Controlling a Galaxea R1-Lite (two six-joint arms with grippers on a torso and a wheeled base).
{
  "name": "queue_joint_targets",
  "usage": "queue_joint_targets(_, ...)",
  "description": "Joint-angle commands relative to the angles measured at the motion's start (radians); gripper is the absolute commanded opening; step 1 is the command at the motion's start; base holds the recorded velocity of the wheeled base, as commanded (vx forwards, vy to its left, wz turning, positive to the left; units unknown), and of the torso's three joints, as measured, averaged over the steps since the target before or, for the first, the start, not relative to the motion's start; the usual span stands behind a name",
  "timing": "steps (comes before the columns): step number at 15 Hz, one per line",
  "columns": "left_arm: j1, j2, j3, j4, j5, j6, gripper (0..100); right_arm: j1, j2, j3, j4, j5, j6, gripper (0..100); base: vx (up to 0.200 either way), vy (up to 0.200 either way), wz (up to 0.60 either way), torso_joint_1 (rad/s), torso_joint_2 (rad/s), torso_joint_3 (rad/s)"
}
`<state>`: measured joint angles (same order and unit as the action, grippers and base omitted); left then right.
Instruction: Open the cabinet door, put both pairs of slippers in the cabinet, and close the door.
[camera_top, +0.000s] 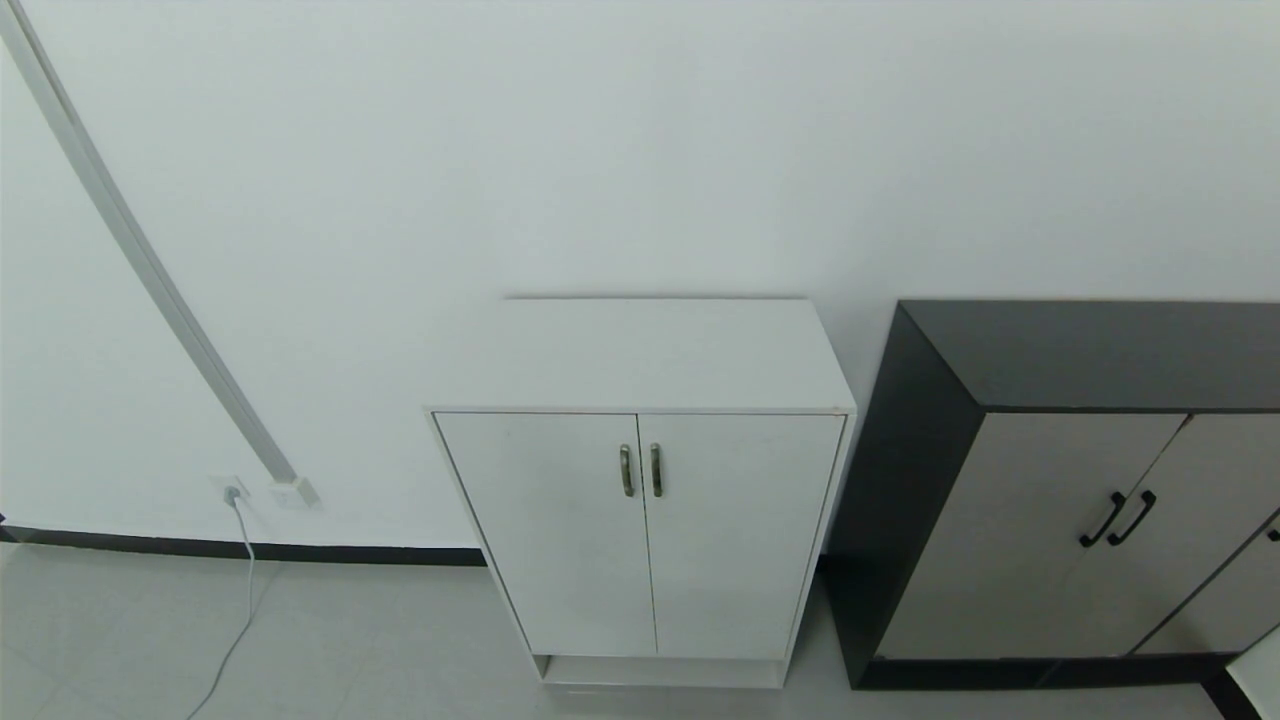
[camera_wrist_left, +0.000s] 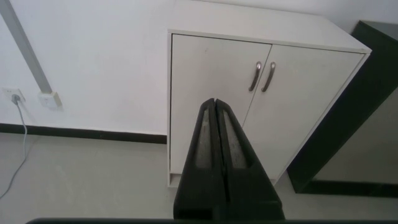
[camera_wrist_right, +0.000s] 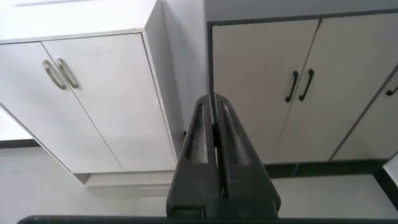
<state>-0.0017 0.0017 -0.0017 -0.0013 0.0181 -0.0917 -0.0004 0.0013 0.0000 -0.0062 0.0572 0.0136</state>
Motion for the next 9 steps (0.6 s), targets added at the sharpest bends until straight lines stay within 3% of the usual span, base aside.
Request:
queue_joint_targets(1,0.000,0.001,0.000,0.000,0.000,0.000,0,0.000,0.000,0.000,0.000,0.013,-0.003,0,0.000,0.000,0.00,0.000,0.00,0.000)
queue_joint_targets(6,0.000,0.001,0.000,0.000,0.000,0.000,0,0.007,0.017,0.000,0.011,0.095,-0.100,0,0.000,0.000,0.00,0.000,0.00,0.000)
queue_joint_targets(9,0.000,0.001,0.000,0.000,0.000,0.000,0,0.013,0.031,0.000,0.011,0.092,-0.077,0,0.000,0.000,0.00,0.000,0.00,0.000)
